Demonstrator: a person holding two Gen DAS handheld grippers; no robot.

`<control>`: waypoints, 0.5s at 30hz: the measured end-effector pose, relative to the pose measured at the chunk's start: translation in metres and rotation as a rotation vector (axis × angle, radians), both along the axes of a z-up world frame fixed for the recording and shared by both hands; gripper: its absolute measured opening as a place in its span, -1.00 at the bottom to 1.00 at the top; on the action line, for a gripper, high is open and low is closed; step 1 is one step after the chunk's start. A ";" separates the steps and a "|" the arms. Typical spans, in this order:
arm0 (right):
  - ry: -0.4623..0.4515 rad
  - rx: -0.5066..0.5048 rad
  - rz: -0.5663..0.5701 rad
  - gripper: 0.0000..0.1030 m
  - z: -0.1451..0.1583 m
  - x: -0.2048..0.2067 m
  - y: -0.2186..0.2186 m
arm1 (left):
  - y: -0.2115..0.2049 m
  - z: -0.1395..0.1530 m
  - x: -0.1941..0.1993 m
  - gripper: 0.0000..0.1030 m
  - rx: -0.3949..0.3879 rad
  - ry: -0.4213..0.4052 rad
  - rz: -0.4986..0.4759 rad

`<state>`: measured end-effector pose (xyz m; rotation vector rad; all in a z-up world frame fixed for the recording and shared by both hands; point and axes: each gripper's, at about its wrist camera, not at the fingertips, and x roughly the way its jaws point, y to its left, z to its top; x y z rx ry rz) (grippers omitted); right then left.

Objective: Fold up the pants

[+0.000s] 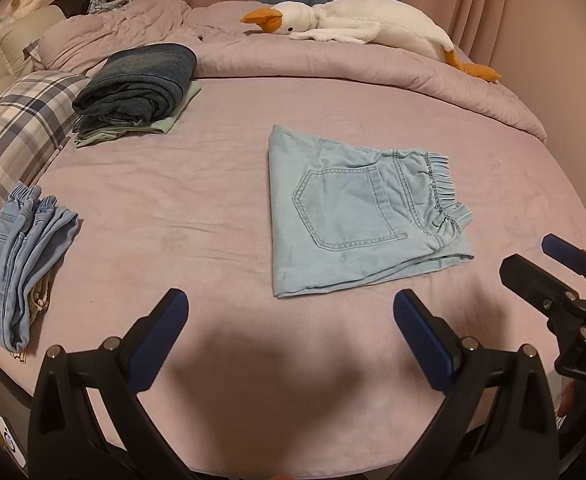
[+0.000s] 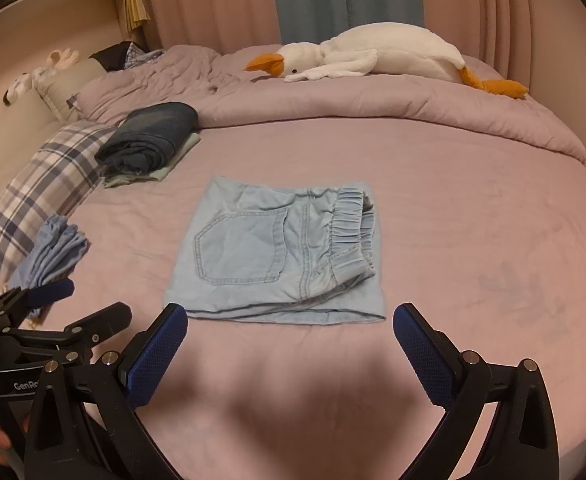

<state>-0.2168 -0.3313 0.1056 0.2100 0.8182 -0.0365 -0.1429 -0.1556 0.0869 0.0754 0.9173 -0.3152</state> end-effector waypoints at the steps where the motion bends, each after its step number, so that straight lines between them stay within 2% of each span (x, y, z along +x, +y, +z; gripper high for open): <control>1: -0.001 0.000 0.000 0.98 0.000 0.000 0.000 | 0.000 0.000 0.000 0.99 -0.001 0.000 0.000; 15: 0.007 -0.001 0.000 0.98 -0.001 0.003 0.000 | 0.001 -0.004 0.006 0.99 -0.005 0.018 0.004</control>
